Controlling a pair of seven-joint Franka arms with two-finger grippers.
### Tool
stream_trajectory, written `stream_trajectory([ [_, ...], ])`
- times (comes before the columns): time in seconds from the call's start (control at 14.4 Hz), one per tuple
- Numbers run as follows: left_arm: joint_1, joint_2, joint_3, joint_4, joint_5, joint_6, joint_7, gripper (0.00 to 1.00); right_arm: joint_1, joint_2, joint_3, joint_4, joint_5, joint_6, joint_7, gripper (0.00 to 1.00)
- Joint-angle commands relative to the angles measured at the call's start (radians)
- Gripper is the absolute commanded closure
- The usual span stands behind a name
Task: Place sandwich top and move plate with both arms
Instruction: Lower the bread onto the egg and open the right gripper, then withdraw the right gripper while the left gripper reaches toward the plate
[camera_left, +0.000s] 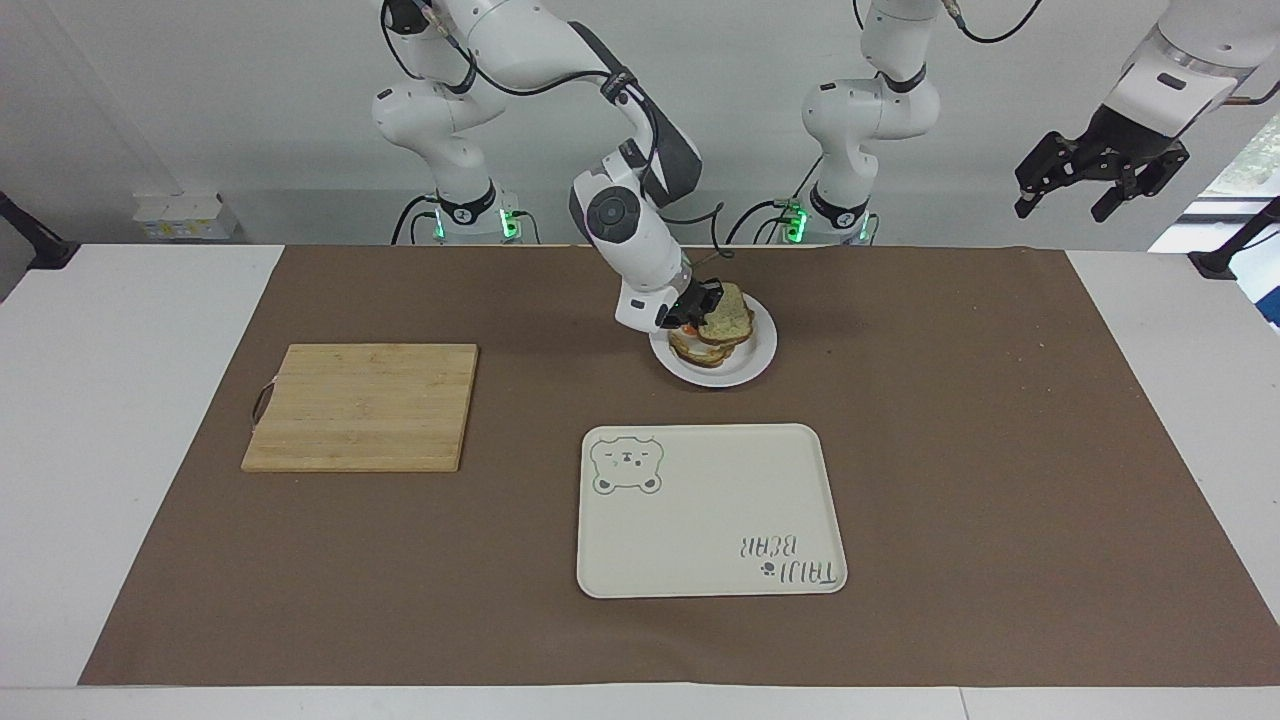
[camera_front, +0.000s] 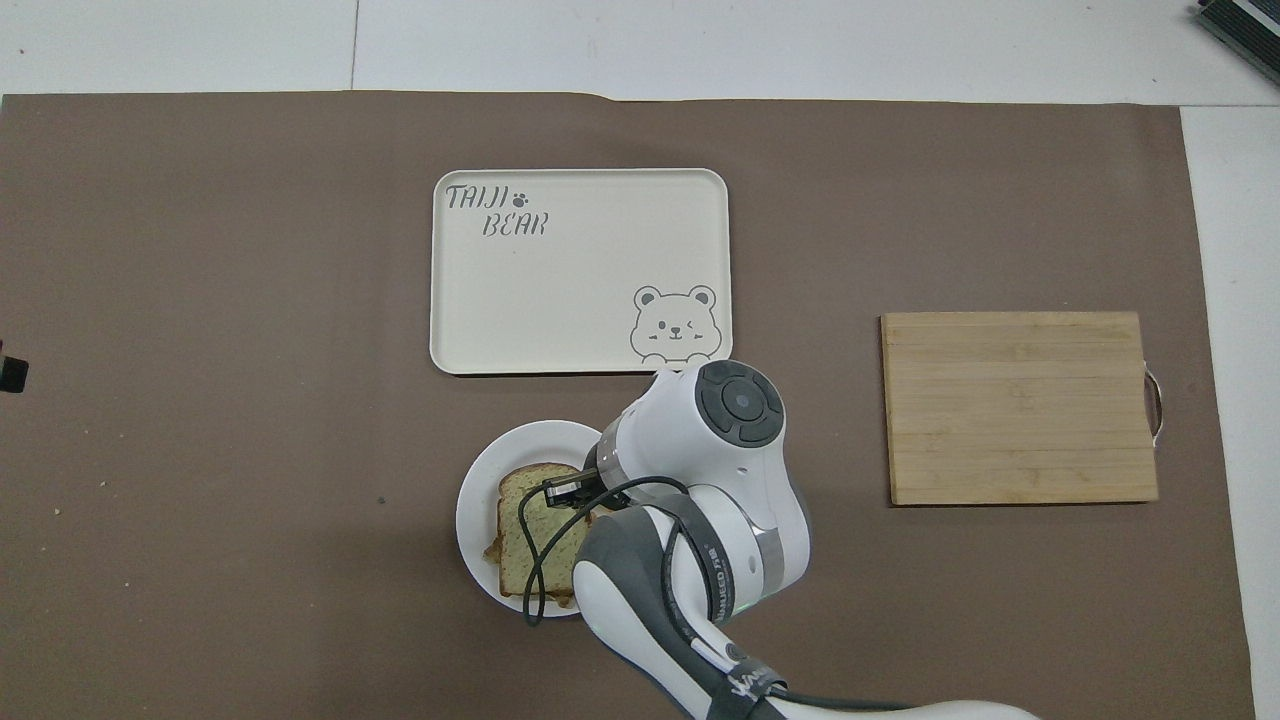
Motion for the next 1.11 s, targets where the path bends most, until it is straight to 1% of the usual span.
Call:
stream_trajectory([
  [0.0, 0.01, -0.017, -0.006, -0.013, 0.001, -0.009, 0.003, 0.0, -0.003, 0.004, 0.003, -0.012, 0.025, 0.025, 0.023, 1.0],
  [0.21, 0.01, -0.017, -0.006, -0.013, 0.001, -0.009, 0.003, 0.0, -0.005, 0.012, 0.003, -0.012, 0.025, 0.025, 0.021, 1.0],
  [0.28, 0.01, -0.017, -0.006, -0.013, 0.001, -0.009, 0.003, 0.0, -0.005, 0.014, 0.002, -0.01, 0.025, 0.025, 0.021, 0.74],
  [0.42, 0.01, -0.017, -0.006, -0.013, 0.001, -0.009, 0.003, 0.0, -0.008, 0.014, 0.001, -0.012, 0.019, 0.025, 0.015, 0.18],
  [0.49, 0.01, -0.017, -0.006, -0.013, 0.001, -0.009, 0.003, 0.0, -0.008, 0.014, 0.0, -0.01, 0.004, 0.025, 0.01, 0.0],
  [0.63, 0.01, -0.017, -0.006, -0.013, 0.001, -0.008, 0.003, 0.0, -0.011, 0.018, -0.002, -0.001, -0.031, 0.025, 0.01, 0.0],
  [0.84, 0.01, -0.017, -0.006, -0.013, 0.001, -0.009, 0.003, 0.0, -0.018, 0.012, -0.006, 0.011, -0.169, 0.022, 0.021, 0.0],
  [1.04, 0.01, -0.017, -0.006, -0.013, 0.001, -0.008, 0.003, 0.0, -0.053, -0.02, -0.022, 0.013, -0.217, 0.009, 0.02, 0.0],
])
